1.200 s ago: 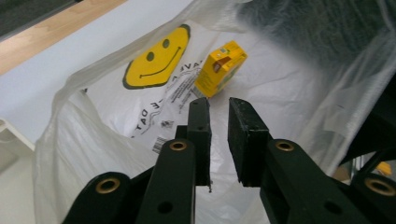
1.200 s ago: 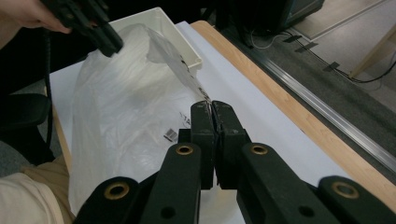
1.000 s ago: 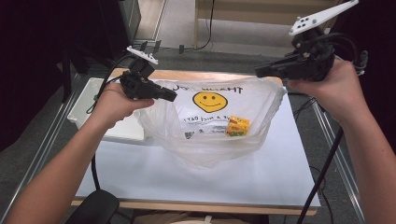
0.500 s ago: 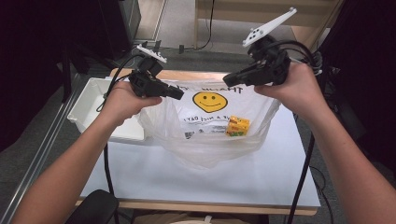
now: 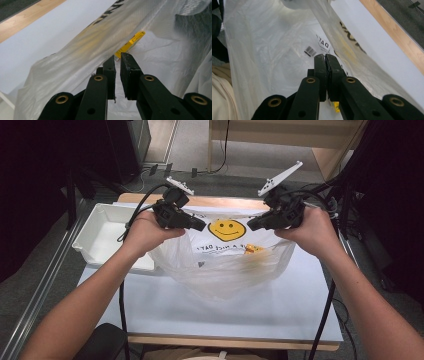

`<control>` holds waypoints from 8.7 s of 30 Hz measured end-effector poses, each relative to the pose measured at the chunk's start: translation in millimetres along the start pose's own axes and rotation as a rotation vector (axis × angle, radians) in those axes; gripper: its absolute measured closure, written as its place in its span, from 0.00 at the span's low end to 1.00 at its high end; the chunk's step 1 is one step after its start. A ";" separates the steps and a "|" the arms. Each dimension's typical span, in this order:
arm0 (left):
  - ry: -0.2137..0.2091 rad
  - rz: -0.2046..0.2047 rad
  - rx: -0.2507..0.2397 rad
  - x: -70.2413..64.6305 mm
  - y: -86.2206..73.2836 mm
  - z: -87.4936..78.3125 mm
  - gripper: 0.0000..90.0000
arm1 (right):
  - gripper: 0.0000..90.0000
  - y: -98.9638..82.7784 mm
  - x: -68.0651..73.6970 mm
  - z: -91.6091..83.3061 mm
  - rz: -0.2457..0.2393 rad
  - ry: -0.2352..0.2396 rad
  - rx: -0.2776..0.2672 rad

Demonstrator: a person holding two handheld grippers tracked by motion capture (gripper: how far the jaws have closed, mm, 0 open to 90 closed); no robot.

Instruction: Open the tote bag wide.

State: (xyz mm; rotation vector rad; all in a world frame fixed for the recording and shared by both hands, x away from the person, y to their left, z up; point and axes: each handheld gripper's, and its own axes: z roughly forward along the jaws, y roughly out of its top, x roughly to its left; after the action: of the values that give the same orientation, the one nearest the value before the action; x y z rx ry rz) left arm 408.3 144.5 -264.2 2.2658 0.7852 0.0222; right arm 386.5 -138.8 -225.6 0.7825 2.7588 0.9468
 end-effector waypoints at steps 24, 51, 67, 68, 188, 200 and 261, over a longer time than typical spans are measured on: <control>0.010 0.016 0.000 -8.1 11.4 35.1 1.00 | 0.99 -86.8 -33.8 -9.7 0.164 -0.086 -0.008; 0.025 -0.008 -0.006 4.1 6.5 82.5 1.00 | 0.99 -149.1 -52.9 3.7 0.264 -0.142 -0.102; -0.020 -0.032 -0.021 14.2 -7.8 104.2 1.00 | 0.99 -169.5 -58.6 26.3 0.298 -0.148 -0.146; -0.026 -0.047 -0.025 15.2 -10.1 106.4 1.00 | 0.99 -171.5 -58.8 28.1 0.311 -0.145 -0.148; 0.221 -0.316 0.019 93.1 -61.8 184.0 1.00 | 1.00 -286.3 -108.4 89.5 0.666 -0.489 -0.070; 0.174 -0.298 -0.023 81.7 -47.8 167.2 1.00 | 1.00 -270.7 -103.7 76.8 0.627 -0.441 -0.106; -0.029 -0.137 -0.013 -32.9 -94.0 188.9 1.00 | 1.00 -170.8 -121.8 168.9 0.531 -0.285 -0.137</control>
State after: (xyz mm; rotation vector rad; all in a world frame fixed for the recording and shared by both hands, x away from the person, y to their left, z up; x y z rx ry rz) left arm 376.4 58.5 -457.1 2.1909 0.9205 -0.0689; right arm 463.1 -224.3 -469.2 1.5309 2.2526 0.9908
